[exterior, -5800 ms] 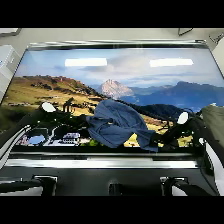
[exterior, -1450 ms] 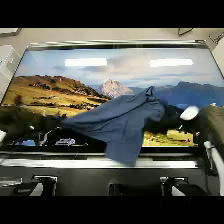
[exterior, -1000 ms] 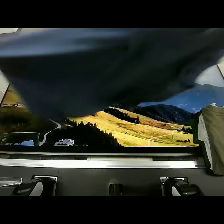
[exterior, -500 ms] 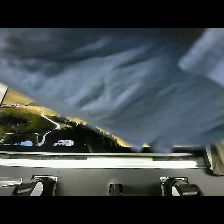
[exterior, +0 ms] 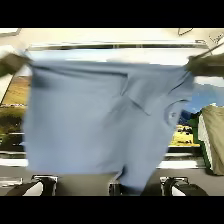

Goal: Fold the clothes and pants, and hang the long-sleeved shirts on hangers.

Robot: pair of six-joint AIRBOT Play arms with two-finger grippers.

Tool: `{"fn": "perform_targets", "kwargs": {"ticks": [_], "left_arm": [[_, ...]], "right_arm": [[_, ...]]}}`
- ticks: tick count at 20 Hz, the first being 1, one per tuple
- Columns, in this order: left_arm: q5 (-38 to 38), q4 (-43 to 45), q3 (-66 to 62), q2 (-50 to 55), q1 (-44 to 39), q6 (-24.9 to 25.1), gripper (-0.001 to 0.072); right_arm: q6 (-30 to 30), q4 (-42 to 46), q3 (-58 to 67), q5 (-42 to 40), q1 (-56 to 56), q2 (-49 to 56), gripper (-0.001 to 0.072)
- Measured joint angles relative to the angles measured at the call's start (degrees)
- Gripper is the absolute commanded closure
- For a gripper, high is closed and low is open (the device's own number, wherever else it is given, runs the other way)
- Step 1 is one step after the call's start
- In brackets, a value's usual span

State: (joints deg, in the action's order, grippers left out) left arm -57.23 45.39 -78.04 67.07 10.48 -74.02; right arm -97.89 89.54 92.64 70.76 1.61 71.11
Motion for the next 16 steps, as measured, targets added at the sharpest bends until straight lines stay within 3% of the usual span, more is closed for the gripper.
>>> {"fn": "perform_targets", "kwargs": {"ticks": [6, 7, 8, 9, 10, 13, 15, 16], "left_arm": [[-0.94, -3.61, 5.05, 19.74, -1.38, 0.39, 0.0678], [-0.96, -4.31, 5.27, 21.49, -1.55, 0.37, 0.0629], [-1.38, -4.9, 5.38, 22.84, -1.62, 0.0, 0.0461], [-1.95, -5.44, 5.14, 23.58, -1.36, -0.17, 0.0121], [-2.78, -5.68, 4.28, 24.13, -0.61, -0.55, -0.0004], [-12.31, 0.13, -1.22, 24.9, 4.52, -2.01, -0.0002], [-22.29, 10.12, -4.37, 24.92, 9.88, -4.94, 0.0002], [-26.18, 14.14, -4.44, 24.44, 12.5, -6.21, 0.0051]], "right_arm": [[-9.25, -15.72, -2.84, -4.61, -0.04, 19.1, 0.0666], [-9.79, -17.99, -2.95, -5.18, -0.04, 20.65, 0.0652], [-10.16, -19.39, -2.97, -5.64, -0.15, 21.77, 0.0524], [-10.25, -20.13, -2.73, -6.03, -0.7, 22.51, 0.031], [-10.36, -20.44, -2.1, -5.84, -1.81, 22.84, 0.0159], [-6.43, -20.74, 0.28, 0.96, -8.5, 21.94, 0.0145], [-3.96, -18.95, 0.63, 8.37, -14.88, 20.5, 0.015], [-2.91, -17.97, -0.24, 12.24, -18.01, 19.52, 0.015]]}}
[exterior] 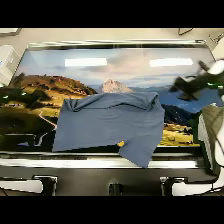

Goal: Fold the clothes and pants, and hang the long-sleeved shirts on hangers.

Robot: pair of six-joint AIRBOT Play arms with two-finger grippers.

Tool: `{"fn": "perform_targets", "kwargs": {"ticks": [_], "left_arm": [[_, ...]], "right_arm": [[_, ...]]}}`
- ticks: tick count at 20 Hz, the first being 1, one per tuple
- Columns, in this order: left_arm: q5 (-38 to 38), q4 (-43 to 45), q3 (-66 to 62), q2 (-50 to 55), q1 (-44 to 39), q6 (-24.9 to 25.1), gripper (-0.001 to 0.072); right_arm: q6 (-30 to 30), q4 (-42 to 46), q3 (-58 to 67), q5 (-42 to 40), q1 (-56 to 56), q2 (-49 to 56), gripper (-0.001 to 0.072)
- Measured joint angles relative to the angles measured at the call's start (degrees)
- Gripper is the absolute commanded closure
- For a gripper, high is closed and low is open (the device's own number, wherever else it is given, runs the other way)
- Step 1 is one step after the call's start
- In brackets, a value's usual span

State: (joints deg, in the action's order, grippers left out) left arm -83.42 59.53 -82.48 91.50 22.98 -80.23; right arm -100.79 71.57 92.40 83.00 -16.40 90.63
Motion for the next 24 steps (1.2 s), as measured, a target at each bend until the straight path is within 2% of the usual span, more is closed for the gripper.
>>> {"fn": "perform_targets", "kwargs": {"ticks": [1, 2, 4, 9, 15, 16, 17, 19, 22, 23, 24], "left_arm": [[-3.23, 2.91, 1.44, -1.09, 2.73, -1.07, 0.0195], [-4.96, 4.61, 4.13, -2.47, 5.05, -1.25, 0.0214], [-5.68, 6.16, 12.74, -6.1, 8.76, -0.7, 0.0213], [-1.11, 2.62, 34.27, -11.47, 12.07, 7.32, 0.0221], [2.95, -0.59, 42.69, -12.28, 9.84, 11.47, 0.0231], [3.26, -0.74, 43.08, -12.11, 8.98, 11.76, 0.0279], [3.72, -0.92, 43.39, -11.96, 7.98, 11.89, 0.0359], [4.22, -0.94, 43.78, -11.74, 6.03, 11.41, 0.0368], [5.14, -0.72, 44.41, -11.52, 3.3, 9.64, 0.0648], [5.42, -0.57, 44.52, -11.5, 2.6, 9.49, 0.0686], [5.51, -0.87, 44.57, -11.5, 2.1, 9.2, 0.0686]], "right_arm": [[0.98, 0.52, -1.6, 2.86, -2.45, -1.2, 0.015], [2.1, 1.07, -4.28, 4.98, -4.52, -2.8, 0.015], [4.44, 1.9, -11.23, 6.21, -6.91, -6.4, 0.0153], [8.35, 1.6, -26.8, 4.85, -8.94, -12.48, 0.0162], [9.86, -1.07, -31.91, 3.82, -9.35, -13.97, 0.0163], [9.94, -1.42, -32.15, 3.72, -9.35, -14.03, 0.0163], [9.99, -1.68, -32.3, 3.58, -9.38, -14.1, 0.0163], [10.21, -2.01, -32.52, 3.54, -9.38, -14.14, 0.0163], [10.19, -2.38, -32.7, 3.54, -9.38, -14.19, 0.0163], [10.21, -2.36, -32.83, 3.54, -9.38, -14.19, 0.0165], [10.21, -2.23, -33.16, 3.52, -9.38, -14.19, 0.0165]]}}
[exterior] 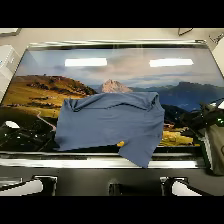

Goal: Fold the clothes and pants, and hang the long-sleeved shirts on hangers.

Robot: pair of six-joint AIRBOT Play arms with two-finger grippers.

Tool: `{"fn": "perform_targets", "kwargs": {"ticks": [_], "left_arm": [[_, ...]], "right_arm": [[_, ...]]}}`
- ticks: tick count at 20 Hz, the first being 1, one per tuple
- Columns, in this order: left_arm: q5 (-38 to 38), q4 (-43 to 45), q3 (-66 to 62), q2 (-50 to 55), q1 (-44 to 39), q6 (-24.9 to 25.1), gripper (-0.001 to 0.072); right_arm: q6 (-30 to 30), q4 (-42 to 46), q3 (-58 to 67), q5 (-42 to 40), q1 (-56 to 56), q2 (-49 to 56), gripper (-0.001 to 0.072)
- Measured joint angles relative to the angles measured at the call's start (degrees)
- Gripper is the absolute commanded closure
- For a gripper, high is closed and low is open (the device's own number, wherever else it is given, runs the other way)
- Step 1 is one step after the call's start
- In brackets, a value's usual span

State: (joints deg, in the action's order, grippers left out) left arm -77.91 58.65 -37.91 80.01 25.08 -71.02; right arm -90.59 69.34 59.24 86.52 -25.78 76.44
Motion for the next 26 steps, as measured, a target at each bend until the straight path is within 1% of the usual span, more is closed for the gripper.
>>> {"fn": "perform_targets", "kwargs": {"ticks": [1, 3, 6, 10, 11, 12, 13, 14, 15, 16, 17, 20, 22, 24, 26], "left_arm": [[-0.11, 0.02, 0.07, 0.0, -0.33, -0.2, 0.0686], [-0.26, -0.07, 0.13, -0.07, -0.81, -0.61, 0.0686], [-0.5, -0.13, 0.13, -0.66, -1.07, -0.9, 0.0686], [-0.68, -0.22, 0.13, -2.19, -1.2, -0.94, 0.0686], [-0.7, -0.2, 0.15, -2.54, -1.2, -0.96, 0.0686], [-0.72, -0.22, 0.15, -2.97, -1.2, -0.96, 0.0686], [-0.72, -0.22, 0.15, -3.3, -1.2, -0.96, 0.0686], [-0.72, -0.22, 0.15, -3.69, -1.2, -0.98, 0.0686], [-0.72, -0.24, 0.15, -4.02, -1.2, -1.03, 0.0686], [-0.72, -0.24, 0.15, -4.33, -1.2, -1.18, 0.0686], [-0.72, -0.24, 0.15, -4.57, -1.2, -1.2, 0.0686], [-1.16, -0.2, -1.46, -5.4, -1.2, -1.4, 0.0687], [-1.49, -0.33, -5.46, -6.73, -1.2, -1.42, 0.0688], [-1.49, -1.81, -13.07, -9.07, -1.22, -1.44, 0.0687], [0.07, -4.39, -24.3, -12.09, -1.22, -2.08, 0.0687]], "right_arm": [[0.0, 0.24, -0.63, -0.15, 0.0, 0.0, 0.0178], [0.17, 0.52, -2.99, -1.62, 0.0, 0.0, 0.0179], [1.16, -0.26, -7.98, -5.84, 0.0, 0.46, 0.0179], [4.76, -5.4, -12.13, -10.86, 0.0, 3.15, 0.0184], [5.77, -7.41, -12.55, -11.15, 0.17, 4.04, 0.0196], [6.64, -9.07, -12.83, -11.17, 0.7, 4.79, 0.0226], [7.41, -10.99, -13.09, -11.82, 1.75, 5.55, 0.0234], [8.02, -11.96, -13.22, -12.44, 3.19, 6.05, 0.0274], [8.37, -12.46, -13.33, -13.53, 4.76, 6.4, 0.0358], [8.55, -13.09, -13.38, -14.93, 6.43, 6.71, 0.0498], [8.74, -13.2, -13.4, -16.28, 8.07, 6.95, 0.067], [9.97, -13.18, -11.58, -16.94, 11.13, 6.84, 0.067], [10.86, -12.9, -7.08, -15.28, 11.89, 4.39, 0.067], [11.37, -13.05, 0.0, -13.53, 12.35, 0.59, 0.0671], [12.04, -12.76, 10.62, -14.82, 12.55, -4.5, 0.067]]}}
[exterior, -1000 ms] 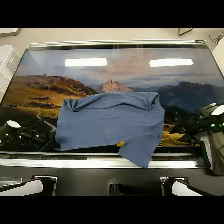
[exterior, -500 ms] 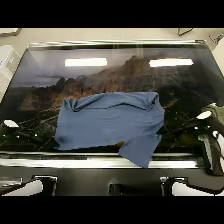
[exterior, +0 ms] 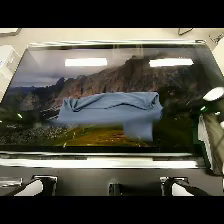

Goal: Fold the clothes and pants, and hang the long-sleeved shirts on hangers.

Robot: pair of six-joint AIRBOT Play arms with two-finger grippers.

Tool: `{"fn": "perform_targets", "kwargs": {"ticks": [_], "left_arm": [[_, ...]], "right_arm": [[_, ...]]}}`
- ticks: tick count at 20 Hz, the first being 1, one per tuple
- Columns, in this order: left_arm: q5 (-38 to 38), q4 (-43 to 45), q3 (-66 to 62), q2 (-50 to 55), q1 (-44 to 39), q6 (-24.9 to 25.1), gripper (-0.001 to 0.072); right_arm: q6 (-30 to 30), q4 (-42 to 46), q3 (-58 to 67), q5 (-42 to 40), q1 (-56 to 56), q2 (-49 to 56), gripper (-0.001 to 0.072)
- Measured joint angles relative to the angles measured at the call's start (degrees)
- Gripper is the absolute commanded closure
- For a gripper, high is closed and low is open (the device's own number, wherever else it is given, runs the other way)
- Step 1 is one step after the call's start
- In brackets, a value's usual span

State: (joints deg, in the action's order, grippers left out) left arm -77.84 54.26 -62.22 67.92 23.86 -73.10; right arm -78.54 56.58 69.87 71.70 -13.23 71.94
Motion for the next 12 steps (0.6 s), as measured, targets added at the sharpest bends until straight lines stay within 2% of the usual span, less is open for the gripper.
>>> {"fn": "perform_targets", "kwargs": {"ticks": [4, 6, 9, 12], "left_arm": [[7.15, -5.01, -27.63, -6.67, -0.02, -1.09, 0.0687], [10.43, -5.66, -38.51, -10.29, -0.02, -1.46, 0.0686], [14.32, -5.99, -47.47, -16.63, 0.0, -1.75, 0.0687], [18.86, -6.29, -50.8, -22.1, 0.0, -1.9, 0.0687]], "right_arm": [[1.01, 3.45, 22.12, -6.84, 0.15, -10.99, 0.067], [1.03, 6.75, 28.98, -8.98, 0.15, -16.68, 0.067], [1.01, 11.23, 34.05, -11.26, 0.15, -25.42, 0.067], [-0.74, 15.61, 35.91, -15.43, 0.15, -32.11, 0.067]]}}
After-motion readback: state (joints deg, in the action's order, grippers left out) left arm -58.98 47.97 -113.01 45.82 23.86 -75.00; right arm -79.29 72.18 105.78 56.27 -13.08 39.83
